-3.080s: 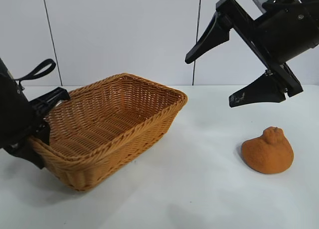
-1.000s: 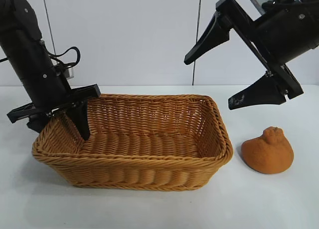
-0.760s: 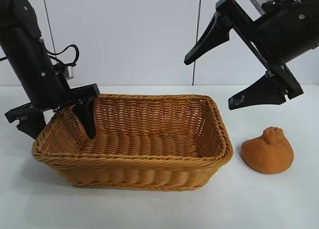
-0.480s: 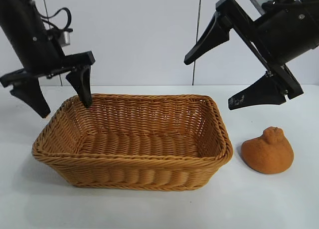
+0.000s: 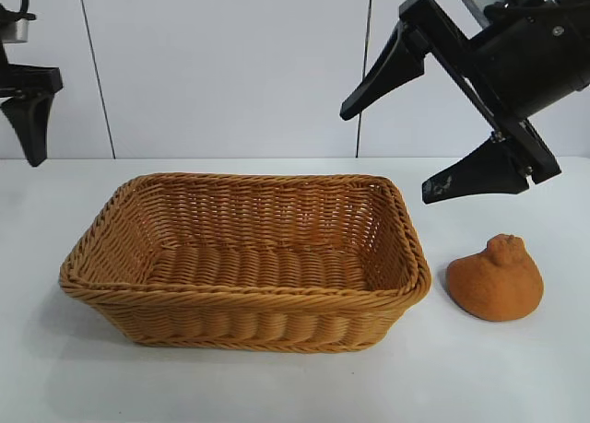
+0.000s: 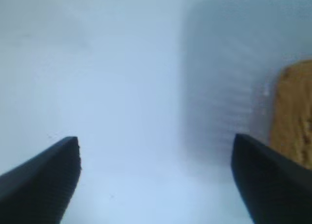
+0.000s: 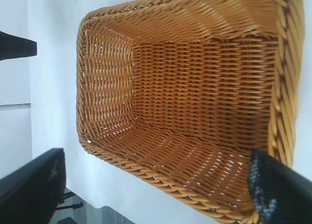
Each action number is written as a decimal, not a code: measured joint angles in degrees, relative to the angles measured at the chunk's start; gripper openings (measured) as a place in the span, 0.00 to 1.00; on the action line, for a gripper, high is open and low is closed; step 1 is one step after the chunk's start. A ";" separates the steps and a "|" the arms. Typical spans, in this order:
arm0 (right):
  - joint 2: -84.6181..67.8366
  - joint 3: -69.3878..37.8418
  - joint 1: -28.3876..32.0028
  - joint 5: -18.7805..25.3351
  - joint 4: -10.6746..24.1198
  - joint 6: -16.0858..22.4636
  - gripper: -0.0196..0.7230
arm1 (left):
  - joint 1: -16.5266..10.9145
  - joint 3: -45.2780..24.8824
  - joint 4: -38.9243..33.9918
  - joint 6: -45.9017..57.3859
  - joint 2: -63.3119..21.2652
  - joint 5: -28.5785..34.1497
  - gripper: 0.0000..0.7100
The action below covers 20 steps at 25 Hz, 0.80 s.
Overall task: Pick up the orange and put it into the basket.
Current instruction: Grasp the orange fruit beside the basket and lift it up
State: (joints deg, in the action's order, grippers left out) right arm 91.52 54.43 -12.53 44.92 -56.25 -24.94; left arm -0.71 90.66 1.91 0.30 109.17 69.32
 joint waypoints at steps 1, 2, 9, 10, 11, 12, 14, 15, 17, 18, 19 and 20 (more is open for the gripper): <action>0.00 0.00 0.00 0.07 0.11 0.00 0.96 | 0.00 -1.70 0.05 0.00 -2.09 0.06 0.85; 0.00 0.00 0.00 0.12 0.16 0.00 0.96 | 0.00 -3.89 0.05 0.00 -4.00 0.06 0.85; 0.00 0.00 0.00 0.90 0.19 0.00 0.96 | 0.00 -18.83 -0.01 -0.30 -20.95 0.26 0.85; 0.00 0.00 0.00 1.02 0.19 0.00 0.96 | 0.00 -20.96 -0.01 -0.30 -23.31 0.26 0.85; 0.00 0.00 0.00 1.01 0.24 0.00 0.96 | 0.00 -23.14 -0.01 -0.30 -25.67 0.26 0.85; 0.00 0.00 0.00 1.01 0.24 0.00 0.96 | 0.00 -25.02 -0.01 -0.30 -28.04 0.26 0.85; 0.00 0.00 0.00 1.03 0.24 0.00 0.96 | 0.00 -29.69 -0.01 -0.61 -32.64 0.26 0.84; 0.00 0.00 0.00 1.16 0.24 0.00 0.96 | 0.00 -31.72 -0.01 -0.61 -35.25 0.26 0.83; 0.00 0.00 0.00 1.19 0.24 0.00 0.96 | 0.00 -36.86 -0.01 -0.30 -40.23 0.26 0.83; 0.00 0.00 0.00 1.26 0.24 0.00 0.96 | 0.00 -39.53 -0.01 -0.30 -42.95 0.26 0.83; 0.00 0.00 0.00 1.33 0.24 0.00 0.96 | 0.00 -41.75 -0.01 -0.30 -45.77 0.26 0.83; 0.00 0.00 0.00 1.40 0.24 0.00 0.96 | 0.00 -44.43 -0.01 -0.30 -48.19 0.26 0.83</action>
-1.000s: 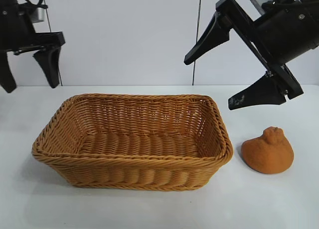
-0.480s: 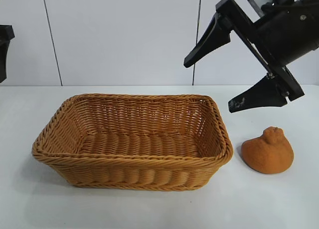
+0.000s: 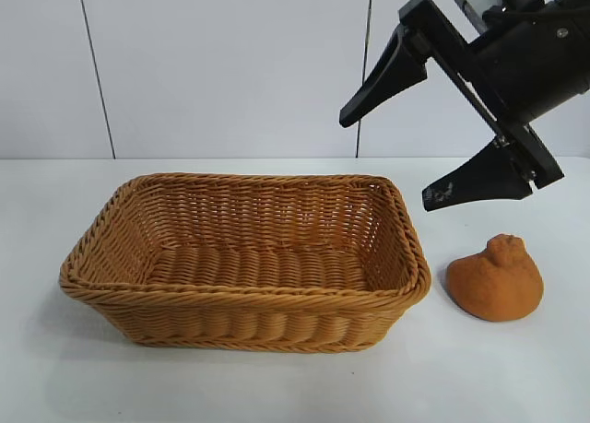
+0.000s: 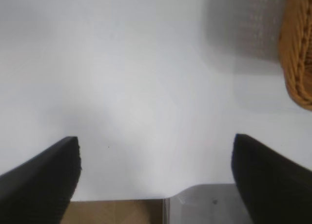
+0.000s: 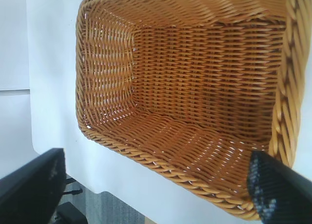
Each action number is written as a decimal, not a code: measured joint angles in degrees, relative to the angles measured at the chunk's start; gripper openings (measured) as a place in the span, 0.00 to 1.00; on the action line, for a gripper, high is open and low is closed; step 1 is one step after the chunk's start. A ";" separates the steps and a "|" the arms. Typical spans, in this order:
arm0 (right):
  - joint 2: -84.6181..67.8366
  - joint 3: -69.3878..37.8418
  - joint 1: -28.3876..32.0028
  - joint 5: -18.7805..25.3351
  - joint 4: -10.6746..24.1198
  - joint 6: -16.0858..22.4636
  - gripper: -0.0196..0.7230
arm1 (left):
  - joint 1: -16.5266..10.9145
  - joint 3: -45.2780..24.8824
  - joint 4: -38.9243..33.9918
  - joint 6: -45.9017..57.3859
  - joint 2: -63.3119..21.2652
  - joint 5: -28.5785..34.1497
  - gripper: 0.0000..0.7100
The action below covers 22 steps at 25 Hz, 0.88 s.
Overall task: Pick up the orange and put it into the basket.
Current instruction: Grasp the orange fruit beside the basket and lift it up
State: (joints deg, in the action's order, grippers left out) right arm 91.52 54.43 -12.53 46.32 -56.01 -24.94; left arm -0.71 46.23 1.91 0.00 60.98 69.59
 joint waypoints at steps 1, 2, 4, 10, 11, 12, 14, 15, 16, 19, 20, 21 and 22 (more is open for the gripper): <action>0.00 0.00 0.00 0.06 0.00 0.00 0.96 | 0.00 -2.61 0.00 0.00 -3.07 -0.23 0.83; 0.00 0.00 0.00 0.13 0.00 0.00 0.96 | 0.00 -4.72 0.00 0.00 -6.21 -0.58 0.83; 0.00 0.00 0.00 0.13 0.00 0.00 0.96 | 0.00 -9.33 0.00 0.30 -12.24 -1.84 0.83; 0.00 0.00 0.00 0.21 0.00 0.05 0.96 | 0.00 -15.33 0.43 0.00 -31.05 -5.14 0.83; 0.00 0.00 0.00 0.21 0.00 0.10 0.96 | 0.00 -15.64 0.43 0.00 -33.54 -5.69 0.83; 0.00 0.00 0.00 0.26 0.00 0.10 0.96 | 0.00 -16.09 0.48 0.00 -36.33 -6.37 0.83; 0.00 0.00 0.00 0.42 0.00 0.20 0.96 | 0.00 -17.00 0.48 0.00 -40.99 -7.54 0.83; 0.00 0.00 0.00 0.59 0.00 0.20 0.96 | 0.00 -17.19 0.48 0.00 -43.22 -7.83 0.83; 0.00 0.00 0.00 0.72 0.00 0.20 0.96 | 0.00 -17.32 0.54 0.00 -45.28 -8.06 0.83; 0.00 0.00 0.00 1.15 0.02 0.20 0.96 | 0.00 -17.45 0.66 0.00 -50.25 -8.39 0.83; 0.00 0.00 0.00 1.20 0.14 0.20 0.96 | 0.00 -17.45 0.70 0.00 -51.81 -8.39 0.83; 0.00 0.00 0.00 1.34 0.46 0.20 0.96 | 0.00 -17.45 0.70 0.00 -53.08 -8.49 0.83; 0.00 0.00 0.00 1.48 0.70 0.20 0.96 | 0.00 -17.45 0.78 0.00 -54.66 -8.50 0.83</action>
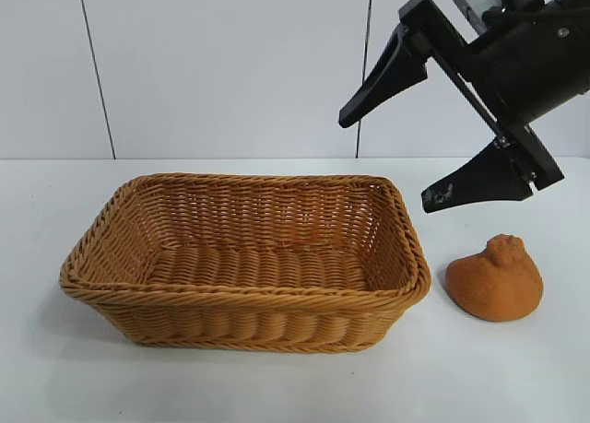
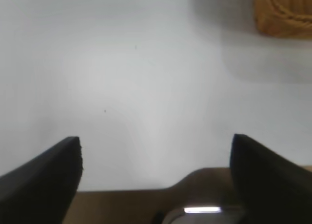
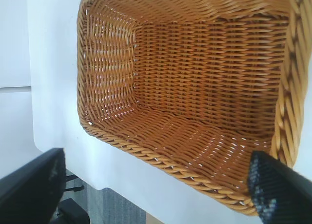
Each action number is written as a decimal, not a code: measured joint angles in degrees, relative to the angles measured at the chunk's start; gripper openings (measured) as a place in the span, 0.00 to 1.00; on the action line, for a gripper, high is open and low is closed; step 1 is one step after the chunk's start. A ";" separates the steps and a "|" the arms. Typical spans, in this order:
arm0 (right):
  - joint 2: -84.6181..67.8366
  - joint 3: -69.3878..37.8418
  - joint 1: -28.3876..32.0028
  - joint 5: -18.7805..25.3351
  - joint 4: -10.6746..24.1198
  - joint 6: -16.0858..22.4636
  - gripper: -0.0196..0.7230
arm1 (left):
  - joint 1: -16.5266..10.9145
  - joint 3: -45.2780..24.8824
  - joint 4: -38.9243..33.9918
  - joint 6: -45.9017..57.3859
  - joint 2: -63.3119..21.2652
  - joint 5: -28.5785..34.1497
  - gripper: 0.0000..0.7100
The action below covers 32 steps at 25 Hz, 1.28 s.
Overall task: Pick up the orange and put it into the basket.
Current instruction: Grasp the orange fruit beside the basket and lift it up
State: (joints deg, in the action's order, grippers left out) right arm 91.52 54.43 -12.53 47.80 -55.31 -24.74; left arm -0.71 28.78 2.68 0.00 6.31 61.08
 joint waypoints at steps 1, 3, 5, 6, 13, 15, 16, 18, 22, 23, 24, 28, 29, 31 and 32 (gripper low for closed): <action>0.00 0.00 0.00 0.13 0.33 0.00 0.96 | 0.00 0.00 0.00 0.00 -1.71 0.00 0.83; 0.00 0.05 0.00 0.54 1.63 0.38 0.96 | 0.00 0.00 0.06 0.00 -4.90 0.00 0.83; 0.00 0.78 0.00 1.93 3.95 1.71 0.96 | 0.00 0.00 0.12 0.00 -6.45 0.00 0.83; 0.00 1.54 0.00 2.73 5.52 2.42 0.96 | 0.00 0.00 0.09 0.00 -6.51 0.00 0.83; 0.00 8.66 0.00 6.84 26.42 14.30 0.96 | 0.00 0.00 0.09 0.00 -6.57 0.00 0.83; 0.00 9.82 0.00 8.11 34.30 19.42 0.96 | 0.00 0.00 0.09 0.00 -6.57 0.00 0.83; 0.00 10.10 0.26 8.61 37.87 21.34 0.96 | 0.00 0.00 0.09 0.00 -6.57 0.00 0.83; 0.00 10.20 1.75 9.34 42.35 23.51 0.96 | 0.00 0.00 0.09 0.00 -6.57 0.00 0.83; 0.00 10.20 6.32 9.67 45.18 24.74 0.96 | 0.00 0.00 0.09 0.00 -6.57 0.00 0.83; 0.00 10.20 7.19 9.73 45.40 24.40 0.96 | 0.00 0.00 0.09 0.00 -6.57 0.00 0.83; 0.00 10.20 8.04 9.79 45.39 24.21 0.96 | 0.00 0.00 0.09 0.00 -6.57 0.00 0.83; 0.91 11.07 9.68 10.20 45.39 23.28 0.96 | 0.00 0.00 0.09 0.00 -6.57 0.00 0.83; 1.72 11.65 9.81 10.39 45.39 23.07 0.96 | 0.00 0.00 0.09 0.00 -6.57 0.00 0.83; 2.84 12.50 9.81 10.46 45.34 22.82 0.96 | 0.00 0.00 0.09 0.00 -6.57 0.00 0.83; 4.12 13.47 9.81 10.48 45.34 22.74 0.96 | 0.00 0.00 0.09 0.00 -6.57 0.00 0.83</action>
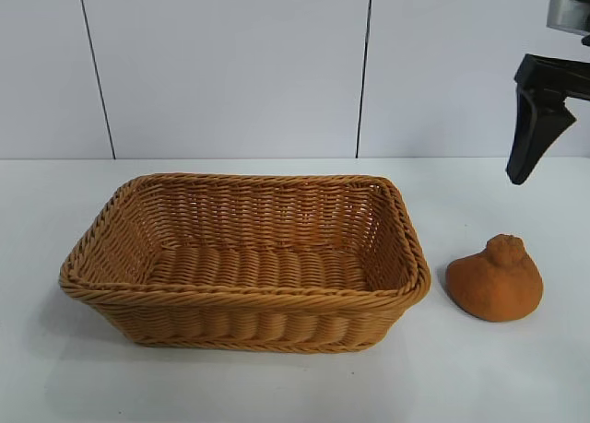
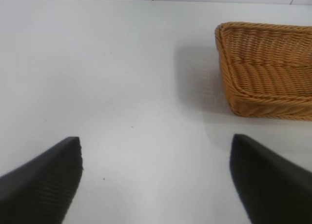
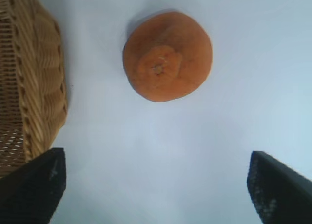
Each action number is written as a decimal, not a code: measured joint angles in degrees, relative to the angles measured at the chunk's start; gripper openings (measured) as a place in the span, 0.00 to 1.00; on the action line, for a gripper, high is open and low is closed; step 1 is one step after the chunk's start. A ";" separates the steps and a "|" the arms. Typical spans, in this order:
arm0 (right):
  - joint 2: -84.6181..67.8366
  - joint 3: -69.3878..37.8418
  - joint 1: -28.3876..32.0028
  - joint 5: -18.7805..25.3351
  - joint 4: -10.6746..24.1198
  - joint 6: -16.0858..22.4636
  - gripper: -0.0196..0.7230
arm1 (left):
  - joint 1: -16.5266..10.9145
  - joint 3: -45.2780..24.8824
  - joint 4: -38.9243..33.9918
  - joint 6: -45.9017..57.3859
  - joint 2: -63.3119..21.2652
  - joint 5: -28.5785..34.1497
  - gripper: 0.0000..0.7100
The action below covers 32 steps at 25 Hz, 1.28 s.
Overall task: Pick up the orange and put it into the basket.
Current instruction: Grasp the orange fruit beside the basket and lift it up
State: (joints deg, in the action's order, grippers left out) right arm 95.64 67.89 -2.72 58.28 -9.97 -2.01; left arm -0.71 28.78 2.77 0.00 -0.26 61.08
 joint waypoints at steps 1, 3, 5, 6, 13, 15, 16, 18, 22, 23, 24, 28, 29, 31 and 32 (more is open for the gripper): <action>2.59 1.99 0.00 0.06 -0.06 -0.12 0.96 | 0.00 0.00 0.00 0.00 0.00 0.00 0.83; 5.37 3.89 0.00 0.20 -0.56 -0.20 0.96 | 0.00 0.00 0.00 0.00 0.00 0.00 0.83; 8.27 4.77 0.00 0.38 -1.30 -0.63 0.96 | 0.00 0.00 0.00 0.00 0.00 0.00 0.83; 9.72 4.95 0.00 0.31 -2.03 -0.85 0.96 | 0.00 0.00 0.00 0.00 0.00 0.00 0.83; 19.03 5.06 0.00 -5.00 -4.79 -1.74 0.96 | 0.00 0.00 0.00 0.00 0.00 0.00 0.83; 21.01 5.06 0.00 -7.52 -4.91 -1.81 0.96 | 0.00 0.00 0.00 0.00 0.00 0.00 0.83; 21.87 5.06 0.00 -8.57 -4.96 -1.82 0.96 | 0.00 0.00 0.00 0.00 0.00 0.00 0.83; 22.95 5.06 0.00 -9.45 -5.11 -1.87 0.93 | 0.00 0.00 0.00 0.00 0.00 0.00 0.83; 23.20 5.06 0.00 -9.49 -5.30 -1.87 0.60 | 0.00 0.00 0.00 0.00 0.00 0.00 0.83; 23.20 5.06 0.00 -9.49 -5.35 -1.87 0.49 | 0.00 0.00 0.00 0.00 0.00 0.00 0.83; 23.20 5.06 0.00 -9.43 -5.47 -1.87 0.36 | 0.00 0.00 0.00 0.00 0.00 0.00 0.83; 22.41 5.25 0.00 -8.38 -6.94 -2.45 0.07 | 0.00 0.00 0.00 0.00 0.00 0.00 0.83; 22.07 5.33 0.00 -8.03 -7.13 -2.63 0.07 | 0.00 0.00 0.00 0.00 0.00 0.00 0.83; 20.91 5.39 0.00 -7.78 -7.40 -3.01 0.07 | 0.00 0.00 0.00 0.00 0.00 0.00 0.83; 20.19 5.39 0.00 -7.70 -7.39 -3.06 0.07 | 0.00 0.00 0.00 0.00 0.00 0.00 0.83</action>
State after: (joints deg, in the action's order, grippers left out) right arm 115.83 73.29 -2.72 50.57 -17.36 -5.07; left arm -0.71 28.78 2.77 0.00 -0.26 61.08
